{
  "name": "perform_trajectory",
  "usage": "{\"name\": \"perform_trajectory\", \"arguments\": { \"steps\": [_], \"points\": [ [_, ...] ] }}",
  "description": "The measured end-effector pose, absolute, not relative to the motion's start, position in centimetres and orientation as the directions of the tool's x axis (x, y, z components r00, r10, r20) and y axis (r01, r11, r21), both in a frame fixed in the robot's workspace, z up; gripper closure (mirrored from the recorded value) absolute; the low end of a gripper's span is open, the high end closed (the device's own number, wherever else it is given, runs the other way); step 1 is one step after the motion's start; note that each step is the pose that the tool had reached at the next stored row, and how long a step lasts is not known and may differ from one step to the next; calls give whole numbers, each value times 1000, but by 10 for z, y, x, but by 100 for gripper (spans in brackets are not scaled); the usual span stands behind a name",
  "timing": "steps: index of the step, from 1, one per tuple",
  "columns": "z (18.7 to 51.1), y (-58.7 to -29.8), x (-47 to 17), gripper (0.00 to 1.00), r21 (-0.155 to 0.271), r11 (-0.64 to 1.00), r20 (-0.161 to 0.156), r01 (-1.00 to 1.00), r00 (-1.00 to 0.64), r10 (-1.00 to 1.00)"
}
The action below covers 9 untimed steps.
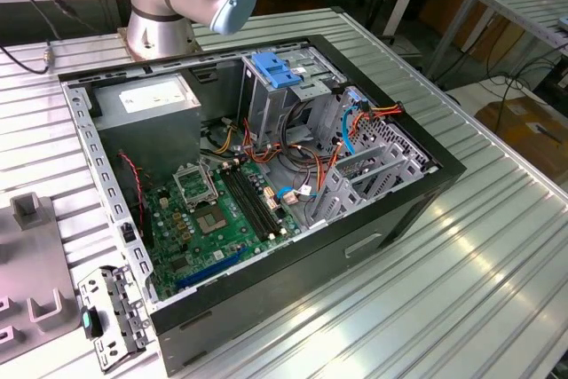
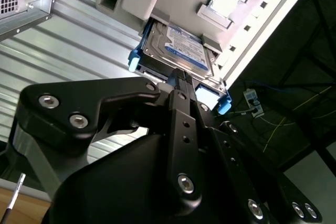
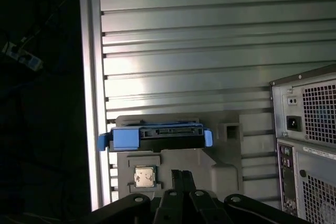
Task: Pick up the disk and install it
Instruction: 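Reach for the disk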
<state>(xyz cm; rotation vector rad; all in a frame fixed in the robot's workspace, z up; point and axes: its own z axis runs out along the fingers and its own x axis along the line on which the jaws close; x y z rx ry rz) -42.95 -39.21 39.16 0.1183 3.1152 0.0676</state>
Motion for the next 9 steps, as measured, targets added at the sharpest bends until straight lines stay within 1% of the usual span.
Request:
{"name": "perform_trajectory", "arguments": {
  "steps": [9],
  "points": [
    [390,-378,-451,89,43,996,-13,76,-997,76]
  ]
}}
